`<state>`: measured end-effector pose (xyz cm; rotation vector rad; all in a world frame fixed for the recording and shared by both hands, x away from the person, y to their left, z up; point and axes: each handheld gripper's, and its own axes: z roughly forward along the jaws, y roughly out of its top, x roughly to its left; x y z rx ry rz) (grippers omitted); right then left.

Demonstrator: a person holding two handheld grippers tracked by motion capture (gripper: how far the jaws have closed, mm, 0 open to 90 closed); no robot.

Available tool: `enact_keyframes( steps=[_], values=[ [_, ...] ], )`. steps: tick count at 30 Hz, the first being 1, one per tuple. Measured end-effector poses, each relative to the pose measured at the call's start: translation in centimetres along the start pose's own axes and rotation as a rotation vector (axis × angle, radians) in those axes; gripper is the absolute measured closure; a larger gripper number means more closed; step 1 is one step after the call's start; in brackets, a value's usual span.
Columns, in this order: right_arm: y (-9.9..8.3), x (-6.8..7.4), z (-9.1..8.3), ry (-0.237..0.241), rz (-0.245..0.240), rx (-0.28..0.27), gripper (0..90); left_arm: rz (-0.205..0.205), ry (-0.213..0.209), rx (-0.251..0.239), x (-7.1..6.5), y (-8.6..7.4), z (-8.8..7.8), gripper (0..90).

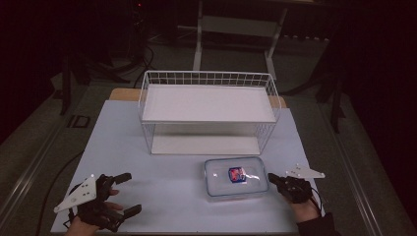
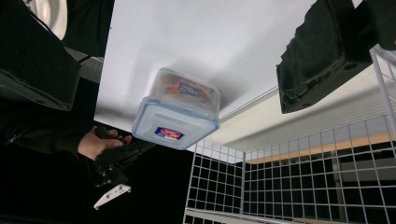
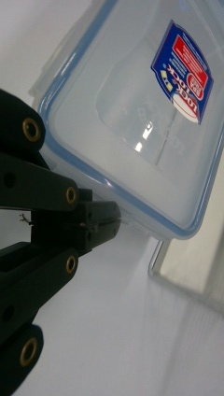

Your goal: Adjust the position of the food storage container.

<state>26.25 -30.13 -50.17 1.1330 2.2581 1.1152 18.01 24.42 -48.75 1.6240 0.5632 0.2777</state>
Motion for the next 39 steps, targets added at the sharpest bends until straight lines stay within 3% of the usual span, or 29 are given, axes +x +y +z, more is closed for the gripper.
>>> enact_keyframes(
  steps=[6, 12, 15, 20, 39],
  values=[
    [0.4, 1.3, 0.6, 0.035, -0.033, 0.002, 90.0, 0.004, -0.002, 0.001, 0.0, 0.0, 0.0, 0.0],
    [0.1, 0.5, 1.3, 0.03, -0.002, 0.012, 90.0, 0.001, 0.002, 0.001, 0.0, 0.0, -0.1, 0.0],
    [0.3, 1.0, 1.4, 0.029, -0.025, 0.016, 90.0, 0.003, -0.001, 0.002, 0.0, 0.0, 0.0, 0.0],
    [0.6, 1.1, 1.4, 0.038, -0.012, 0.004, 90.0, 0.006, -0.002, 0.009, -0.1, -0.1, 0.1, 0.0],
    [2.2, 4.2, 2.9, 0.114, -0.072, 0.015, 90.0, 0.003, -0.008, 0.009, -0.2, -0.1, 0.1, 0.0]
  ],
)
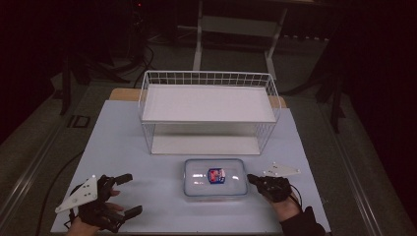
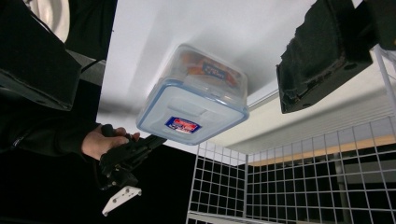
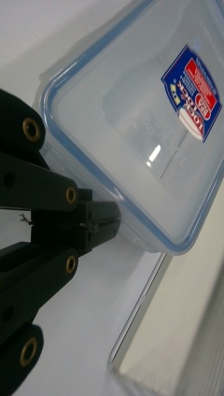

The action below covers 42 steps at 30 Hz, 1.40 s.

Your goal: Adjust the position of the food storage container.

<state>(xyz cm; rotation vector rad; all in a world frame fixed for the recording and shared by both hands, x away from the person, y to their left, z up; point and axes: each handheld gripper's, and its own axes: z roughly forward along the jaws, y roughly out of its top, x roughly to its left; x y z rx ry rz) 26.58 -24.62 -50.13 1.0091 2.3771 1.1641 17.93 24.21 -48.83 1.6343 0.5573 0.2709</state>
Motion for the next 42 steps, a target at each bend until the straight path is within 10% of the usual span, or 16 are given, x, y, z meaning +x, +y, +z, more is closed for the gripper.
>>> enact_keyframes(
  steps=[21, 31, 33, 42],
  values=[
    [0.9, 0.9, -0.4, 0.02, -0.014, -0.045, 86.1, -0.001, 0.003, 0.011, -0.2, 0.1, 0.4, 0.0],
    [1.8, 1.9, -2.9, 0.087, -0.018, -0.192, 38.5, -0.014, -0.019, 0.019, -1.4, 1.4, 1.4, 0.0],
    [2.0, 2.1, -3.1, 0.145, -0.023, -0.208, 14.5, -0.033, -0.027, 0.012, -1.7, 1.9, 1.8, 0.0],
    [2.3, 3.3, -3.8, 0.138, -0.058, -0.215, 19.6, -0.075, 0.014, 0.09, -1.4, 2.7, 3.6, 0.0]
  ],
)
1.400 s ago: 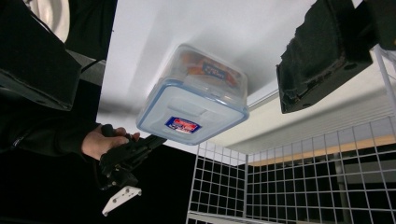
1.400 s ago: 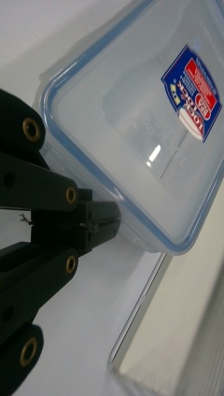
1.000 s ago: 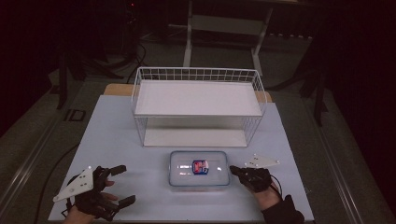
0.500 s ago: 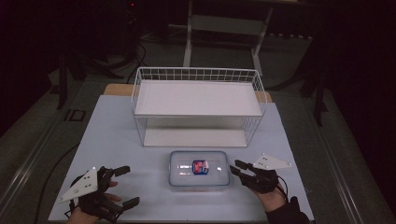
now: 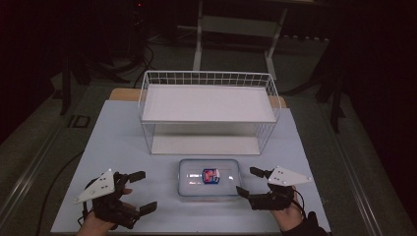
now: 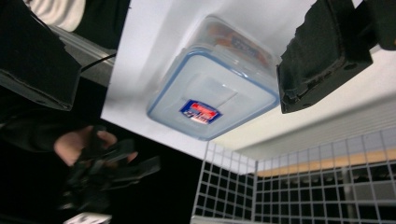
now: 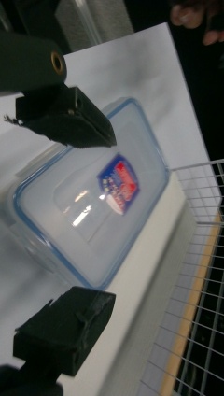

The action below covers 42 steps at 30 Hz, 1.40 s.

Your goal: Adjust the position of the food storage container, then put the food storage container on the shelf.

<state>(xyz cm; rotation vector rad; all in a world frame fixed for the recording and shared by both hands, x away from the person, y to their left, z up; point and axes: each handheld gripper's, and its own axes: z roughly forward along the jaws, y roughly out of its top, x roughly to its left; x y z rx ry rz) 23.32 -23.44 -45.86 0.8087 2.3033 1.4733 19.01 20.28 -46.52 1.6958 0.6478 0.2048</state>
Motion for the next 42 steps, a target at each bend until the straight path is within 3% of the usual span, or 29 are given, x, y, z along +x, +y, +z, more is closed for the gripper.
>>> enact_keyframes(
  steps=[5, 7, 10, 12, 14, 15, 16, 19, 21, 23, 24, 26, 30, 32, 35, 36, 37, 39, 42],
  values=[
    [0.4, 0.2, -0.2, -0.054, -0.003, 0.013, 17.5, -0.029, 0.02, 0.059, 0.4, 0.7, 1.3, 0.0],
    [0.6, 0.1, -0.2, -0.092, -0.006, 0.025, 16.8, -0.059, 0.036, 0.088, 0.7, 1.3, 2.0, 0.0],
    [0.9, -0.1, -0.1, -0.098, 0.033, 0.035, 15.7, -0.127, 0.066, 0.103, 1.2, 1.8, 2.9, 0.0],
    [0.9, -0.4, 0.0, -0.091, 0.065, 0.043, 14.1, -0.194, 0.074, 0.104, 1.8, 1.8, 3.4, 0.0],
    [0.9, -0.6, 0.2, -0.078, 0.121, 0.06, 11.7, -0.287, 0.059, 0.119, 2.6, 1.5, 4.2, 0.0],
    [0.9, -0.6, 0.2, -0.078, 0.121, 0.06, 11.7, -0.337, 0.049, 0.138, 3.0, 1.3, 4.5, 0.0],
    [0.7, -0.9, 0.4, -0.056, 0.166, 0.076, 10.5, -0.381, 0.049, 0.163, 3.4, 1.1, 4.9, 0.0],
    [0.6, -1.2, 0.5, -0.057, 0.193, 0.092, 9.9, -0.508, 0.037, 0.226, 4.5, 0.2, 5.9, 1.2],
    [0.5, -1.4, 0.7, -0.05, 0.226, 0.114, 9.9, -0.557, 0.027, 0.265, 5.2, -0.3, 6.5, 2.0],
    [0.4, -1.6, 1.0, -0.054, 0.257, 0.132, 9.9, -0.607, -0.014, 0.283, 5.8, -0.7, 7.0, 5.4],
    [0.3, -1.9, 1.2, -0.035, 0.274, 0.147, 9.9, -0.628, -0.019, 0.293, 6.0, -0.7, 7.3, 5.6],
    [0.0, -2.4, 1.8, -0.032, 0.325, 0.163, 9.9, -0.64, -0.011, 0.311, 6.5, -0.9, 7.8, 10.9],
    [-0.2, -2.8, 2.3, -0.039, 0.364, 0.171, 9.9, -0.681, 0.033, 0.352, 7.1, -1.2, 8.8, 14.1],
    [-0.3, -3.3, 2.8, -0.011, 0.42, 0.189, 9.9, -0.714, 0.022, 0.36, 7.5, -1.5, 9.2, 14.2],
    [-0.4, -3.7, 3.2, 0.003, 0.455, 0.199, 9.9, -0.759, 0.007, 0.357, 8.1, -1.8, 9.6, 14.2],
    [-0.5, -4.1, 3.6, 0.03, 0.485, 0.226, 9.9, -0.775, -0.009, 0.354, 8.3, -1.9, 9.7, 14.4],
    [-0.5, -4.1, 3.6, 0.03, 0.485, 0.226, 9.9, -0.775, -0.009, 0.354, 8.3, -1.9, 9.7, 14.7],
    [-0.7, -4.5, 3.9, 0.037, 0.529, 0.234, 9.8, -0.789, -0.026, 0.365, 8.5, -2.0, 10.0, 14.7],
    [-1.2, -5.3, 4.6, 0.07, 0.633, 0.263, 9.9, -0.83, -0.056, 0.374, 8.6, -2.3, 10.4, 18.2]
  ],
)
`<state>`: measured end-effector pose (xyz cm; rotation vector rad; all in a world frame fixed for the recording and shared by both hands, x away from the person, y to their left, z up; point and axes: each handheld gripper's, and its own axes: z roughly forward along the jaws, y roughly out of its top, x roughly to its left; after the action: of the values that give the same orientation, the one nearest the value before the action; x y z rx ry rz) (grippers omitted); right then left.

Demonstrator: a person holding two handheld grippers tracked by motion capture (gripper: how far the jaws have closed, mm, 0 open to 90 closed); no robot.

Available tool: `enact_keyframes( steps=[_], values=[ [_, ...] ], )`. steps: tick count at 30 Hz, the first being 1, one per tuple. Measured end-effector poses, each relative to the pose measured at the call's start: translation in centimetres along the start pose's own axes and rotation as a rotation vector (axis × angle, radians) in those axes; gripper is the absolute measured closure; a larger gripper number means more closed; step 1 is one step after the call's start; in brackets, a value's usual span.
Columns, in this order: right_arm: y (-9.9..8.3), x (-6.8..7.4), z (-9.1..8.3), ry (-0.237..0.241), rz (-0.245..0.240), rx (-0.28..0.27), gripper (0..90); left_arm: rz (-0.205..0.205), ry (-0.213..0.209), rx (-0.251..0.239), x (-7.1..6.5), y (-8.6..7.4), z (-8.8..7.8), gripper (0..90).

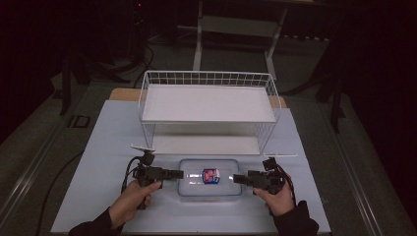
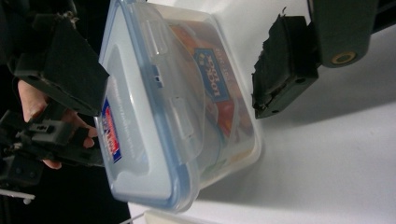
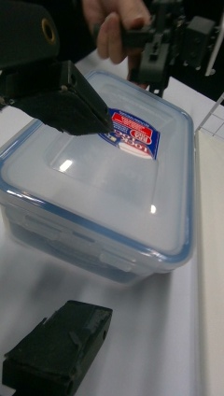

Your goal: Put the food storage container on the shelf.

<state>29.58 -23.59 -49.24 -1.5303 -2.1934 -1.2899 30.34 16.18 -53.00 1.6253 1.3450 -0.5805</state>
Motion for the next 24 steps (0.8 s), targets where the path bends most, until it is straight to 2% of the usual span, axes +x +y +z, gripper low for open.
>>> enact_keyframes(
  steps=[1, 3, 4, 6, 7, 11, 15, 19, 20, 24],
  values=[
    [0.0, 0.0, 0.0, 0.0, 0.0, 0.0, 9.9, -0.002, -0.005, 0.01, 0.1, 0.0, 0.1, 18.2],
    [0.0, -0.3, 0.4, 0.012, 0.035, 0.017, 9.9, -0.02, -0.019, 0.017, 0.2, 0.0, 0.4, 21.0],
    [0.0, -0.5, 0.7, 0.023, 0.059, 0.031, 9.9, -0.02, -0.019, 0.017, 0.2, 0.0, 0.4, 23.1],
    [0.0, -0.6, 0.8, 0.025, 0.07, 0.036, 10.8, -0.033, -0.021, 0.018, 0.4, -0.1, 0.4, 27.0],
    [0.0, -0.7, 1.1, 0.022, 0.094, 0.048, 13.3, -0.044, -0.024, 0.018, 0.4, -0.1, 0.4, 28.0],
    [0.0, -1.0, 1.5, 0.036, 0.133, 0.076, 14.7, -0.066, -0.032, 0.018, 0.7, -0.1, 0.4, 31.2],
    [0.1, -1.0, 1.7, 0.043, 0.16, 0.092, 23.4, -0.066, -0.042, 0.03, 0.7, -0.1, 0.5, 34.1],
    [0.1, -1.0, 1.8, 0.052, 0.177, 0.108, 28.4, -0.077, -0.063, 0.04, 0.7, -0.2, 0.7, 36.5],
    [0.1, -1.0, 1.9, 0.079, 0.2, 0.123, 32.1, -0.064, -0.063, 0.034, 0.6, -0.2, 0.7, 38.0],
    [0.2, -1.0, 1.8, 0.078, 0.225, 0.139, 34.6, -0.062, -0.062, 0.039, 0.4, -0.1, 0.7, 41.3]
  ],
)
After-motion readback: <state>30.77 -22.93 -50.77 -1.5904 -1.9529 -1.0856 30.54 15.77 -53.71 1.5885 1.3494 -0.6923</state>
